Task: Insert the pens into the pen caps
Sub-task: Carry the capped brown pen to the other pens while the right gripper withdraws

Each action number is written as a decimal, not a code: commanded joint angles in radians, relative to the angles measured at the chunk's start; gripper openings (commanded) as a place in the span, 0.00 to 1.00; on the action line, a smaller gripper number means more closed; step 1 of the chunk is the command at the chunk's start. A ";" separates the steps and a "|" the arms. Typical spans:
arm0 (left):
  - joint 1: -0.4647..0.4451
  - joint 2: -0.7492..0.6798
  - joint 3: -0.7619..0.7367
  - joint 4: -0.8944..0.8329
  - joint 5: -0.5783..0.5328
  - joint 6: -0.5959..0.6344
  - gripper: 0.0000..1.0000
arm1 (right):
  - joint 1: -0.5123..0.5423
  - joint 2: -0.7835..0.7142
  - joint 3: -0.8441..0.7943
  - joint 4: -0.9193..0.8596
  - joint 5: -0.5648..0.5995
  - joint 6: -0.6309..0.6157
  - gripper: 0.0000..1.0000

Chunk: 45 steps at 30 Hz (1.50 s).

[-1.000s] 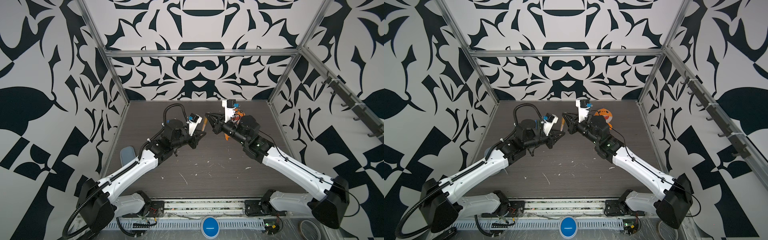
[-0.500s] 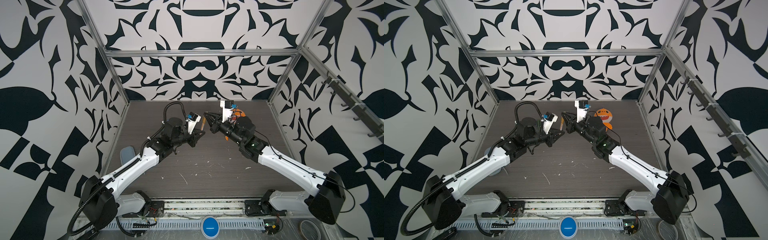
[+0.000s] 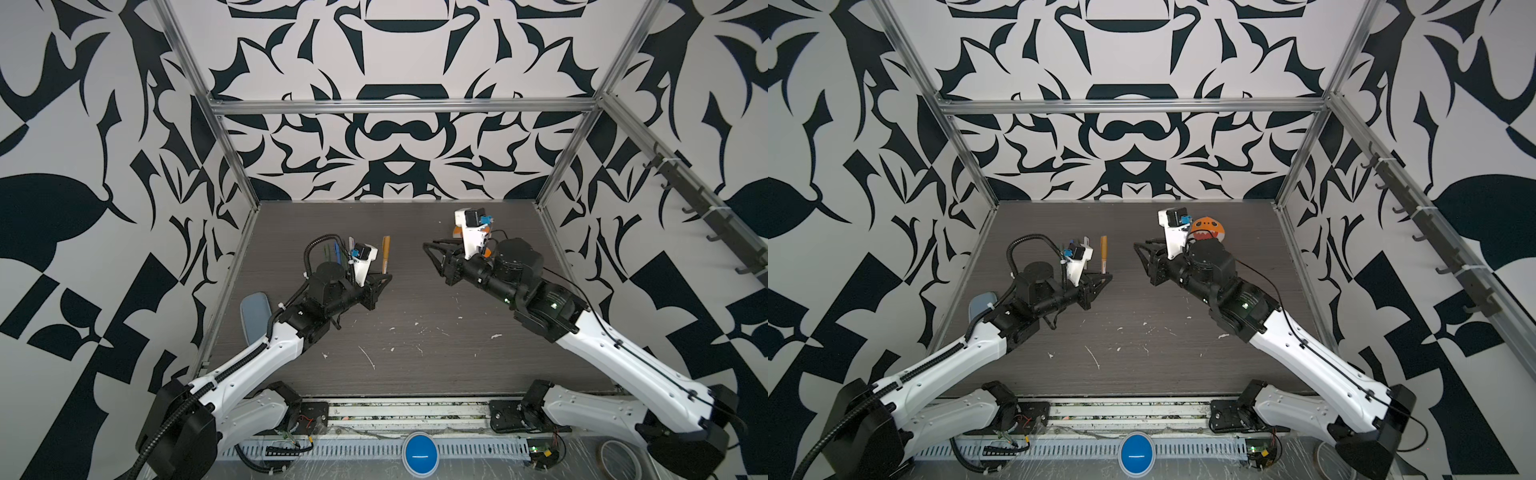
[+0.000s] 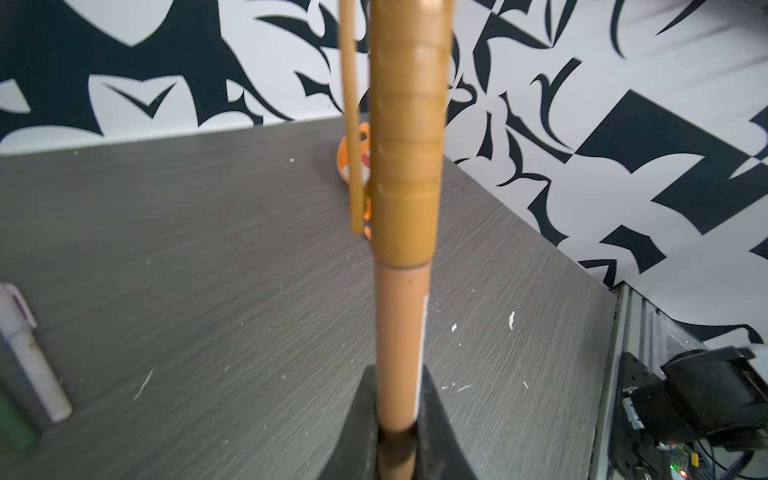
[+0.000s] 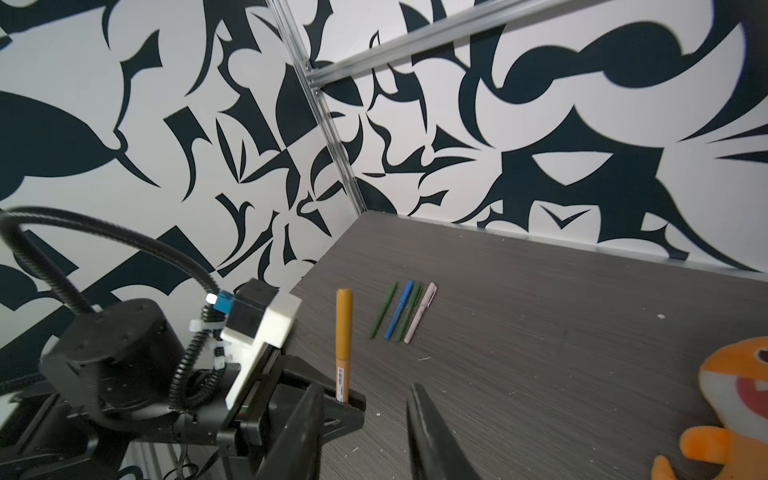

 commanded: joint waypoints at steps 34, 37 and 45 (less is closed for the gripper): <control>0.220 1.068 1.006 -0.922 -0.167 -0.148 0.00 | -0.184 0.156 -0.692 0.535 0.296 0.167 0.31; 0.222 1.081 1.006 -0.913 -0.155 -0.136 0.03 | -0.185 0.162 -0.689 0.536 0.281 0.169 0.30; 0.251 1.113 1.021 -0.921 -0.117 -0.145 0.11 | -0.185 0.178 -0.682 0.534 0.260 0.171 0.30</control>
